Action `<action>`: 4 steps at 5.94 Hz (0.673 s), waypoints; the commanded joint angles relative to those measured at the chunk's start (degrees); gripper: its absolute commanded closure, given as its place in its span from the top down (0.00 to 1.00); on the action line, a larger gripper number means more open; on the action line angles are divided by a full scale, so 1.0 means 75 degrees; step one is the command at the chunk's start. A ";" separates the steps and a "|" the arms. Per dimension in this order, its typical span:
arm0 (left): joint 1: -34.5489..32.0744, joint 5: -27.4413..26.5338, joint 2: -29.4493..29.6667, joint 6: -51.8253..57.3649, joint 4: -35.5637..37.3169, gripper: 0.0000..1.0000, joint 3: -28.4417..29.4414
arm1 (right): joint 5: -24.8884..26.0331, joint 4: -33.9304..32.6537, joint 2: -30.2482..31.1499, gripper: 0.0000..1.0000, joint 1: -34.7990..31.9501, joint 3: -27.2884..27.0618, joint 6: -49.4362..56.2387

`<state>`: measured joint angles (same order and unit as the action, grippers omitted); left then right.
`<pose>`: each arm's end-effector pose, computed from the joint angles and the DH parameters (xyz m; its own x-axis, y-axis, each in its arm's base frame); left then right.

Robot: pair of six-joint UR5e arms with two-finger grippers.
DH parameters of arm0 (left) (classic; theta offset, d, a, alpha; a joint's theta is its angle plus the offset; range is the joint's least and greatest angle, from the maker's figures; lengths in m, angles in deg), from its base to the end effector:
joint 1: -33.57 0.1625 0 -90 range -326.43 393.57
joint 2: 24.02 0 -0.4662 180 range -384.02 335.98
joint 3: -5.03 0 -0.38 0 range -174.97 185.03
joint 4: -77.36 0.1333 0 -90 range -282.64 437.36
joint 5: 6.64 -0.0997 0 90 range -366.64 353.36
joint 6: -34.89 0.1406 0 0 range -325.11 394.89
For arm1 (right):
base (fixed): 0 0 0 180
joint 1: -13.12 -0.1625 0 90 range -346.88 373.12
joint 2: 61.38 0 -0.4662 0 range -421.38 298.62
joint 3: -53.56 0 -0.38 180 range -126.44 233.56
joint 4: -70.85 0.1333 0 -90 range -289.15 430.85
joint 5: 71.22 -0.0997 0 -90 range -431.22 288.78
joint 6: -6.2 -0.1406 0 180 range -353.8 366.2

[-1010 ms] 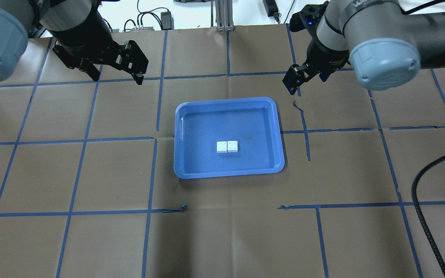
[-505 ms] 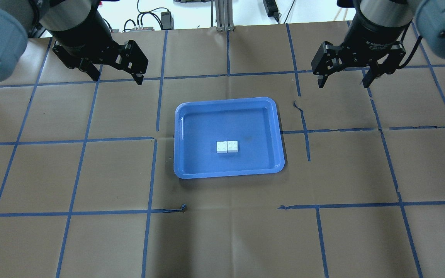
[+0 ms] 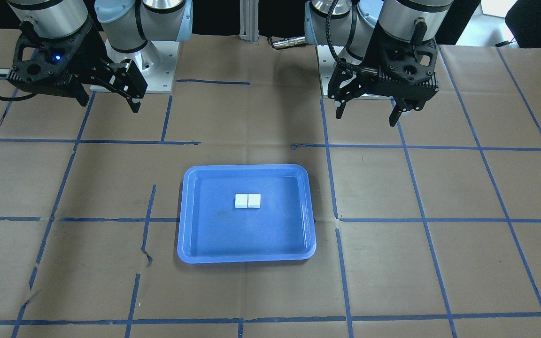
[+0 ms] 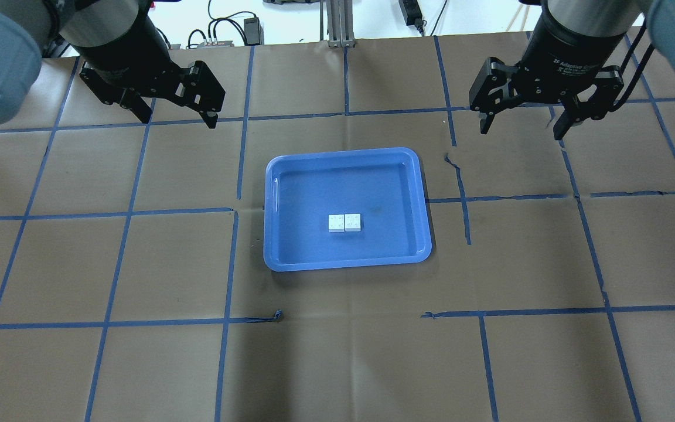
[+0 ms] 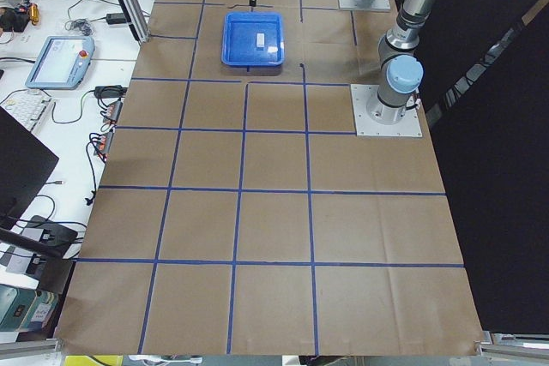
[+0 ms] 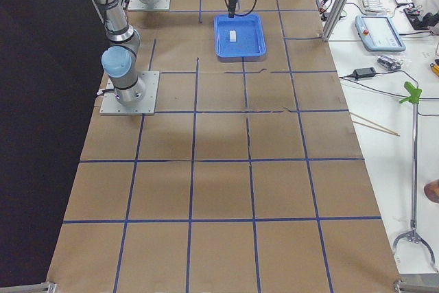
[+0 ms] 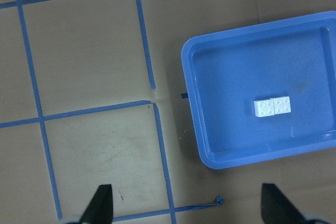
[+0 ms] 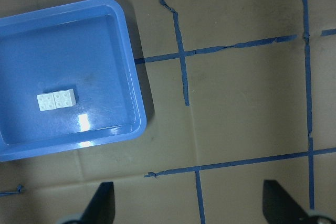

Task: Assemble white blocks and place on blue tray

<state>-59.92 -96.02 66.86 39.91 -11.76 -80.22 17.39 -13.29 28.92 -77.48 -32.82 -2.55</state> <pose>-0.1648 -0.4882 0.5224 -0.9889 0.1486 0.0035 0.1478 0.9855 -0.0834 0.1416 -0.4701 0.5108 -0.9896 0.1425 -0.0188 0.1417 0.9892 0.0371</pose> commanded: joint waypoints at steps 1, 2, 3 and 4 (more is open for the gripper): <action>-0.0003 0.0000 0.0000 -0.0001 0.0000 0.99 0.0000 | 0.0033 -0.0007 -0.0062 1.00 -0.0014 0.0009 -0.0017; -0.0003 0.0011 0.0000 -0.0012 0.0000 0.99 0.0000 | 0.0126 -0.0007 -0.0063 1.00 -0.0014 -0.0026 0.0006; -0.0003 0.0012 0.0000 -0.0012 0.0000 0.99 0.0000 | 0.0185 -0.0042 -0.0063 1.00 -0.0014 -0.0026 0.0018; -0.0003 0.0000 0.0000 -0.0012 0.0000 0.99 0.0000 | 0.0185 -0.0043 -0.0051 1.00 -0.0014 -0.0037 0.0018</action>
<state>-59.94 -95.97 66.86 39.82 -11.76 -80.23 18.63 -13.55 28.48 -77.59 -33.03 -2.45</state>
